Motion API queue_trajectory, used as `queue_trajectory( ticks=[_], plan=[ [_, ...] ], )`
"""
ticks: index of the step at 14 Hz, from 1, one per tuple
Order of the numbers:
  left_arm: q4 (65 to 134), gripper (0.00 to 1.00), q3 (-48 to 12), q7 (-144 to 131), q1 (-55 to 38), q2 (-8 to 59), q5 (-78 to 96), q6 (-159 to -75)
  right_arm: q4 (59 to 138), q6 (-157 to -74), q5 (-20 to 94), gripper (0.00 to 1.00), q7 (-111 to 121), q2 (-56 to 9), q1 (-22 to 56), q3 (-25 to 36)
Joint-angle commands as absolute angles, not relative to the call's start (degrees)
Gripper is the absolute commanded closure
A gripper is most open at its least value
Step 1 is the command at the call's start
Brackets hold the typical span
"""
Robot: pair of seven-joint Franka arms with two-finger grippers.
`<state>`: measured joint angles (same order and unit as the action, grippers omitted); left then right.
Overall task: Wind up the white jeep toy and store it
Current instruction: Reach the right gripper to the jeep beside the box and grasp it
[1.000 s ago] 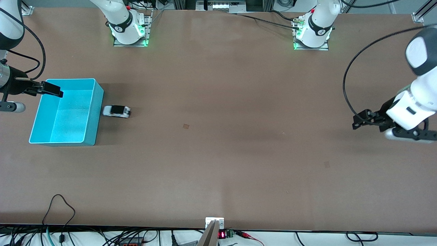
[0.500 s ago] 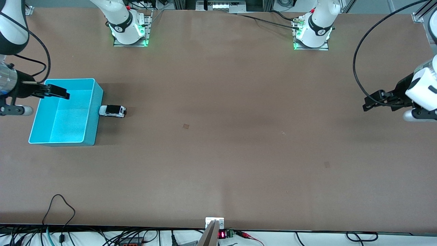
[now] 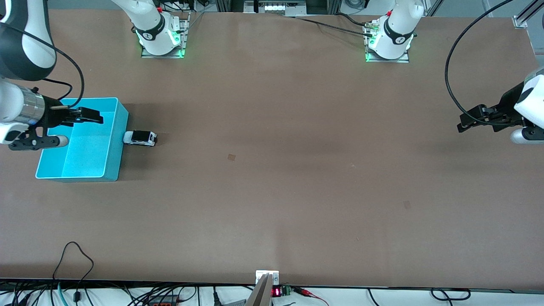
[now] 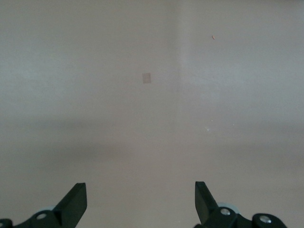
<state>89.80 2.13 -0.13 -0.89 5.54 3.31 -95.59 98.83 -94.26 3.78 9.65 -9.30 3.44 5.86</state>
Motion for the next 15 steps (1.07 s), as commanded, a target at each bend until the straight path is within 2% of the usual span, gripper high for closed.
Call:
queue_trajectory(
  ticks=[1,4,8,10,15],
  plan=[
    [90.00,0.00,2.02,2.20,-1.05,4.40,3.78,-94.84,109.21,-102.35,3.78,0.00,14.57,-4.59,-0.24,1.08],
    [90.00,0.00,1.93,0.79,-1.14,4.66,3.69,-93.34,118.28,-110.63,2.99,0.00,21.95,-1.06,-7.36,-7.97],
    [90.09,0.00,1.76,0.44,-1.23,4.83,3.60,-93.08,127.24,-119.86,-2.80,0.00,32.22,0.61,-12.73,-16.85],
    [90.09,0.00,1.76,0.35,-1.23,4.92,3.60,-93.16,130.06,-124.78,-3.34,0.00,41.69,0.18,-15.28,-19.24],
    [90.26,0.00,1.85,0.35,-1.14,4.92,3.60,-93.52,131.31,-132.44,-3.34,0.00,67.73,-4.74,-18.19,-19.34]
  ],
)
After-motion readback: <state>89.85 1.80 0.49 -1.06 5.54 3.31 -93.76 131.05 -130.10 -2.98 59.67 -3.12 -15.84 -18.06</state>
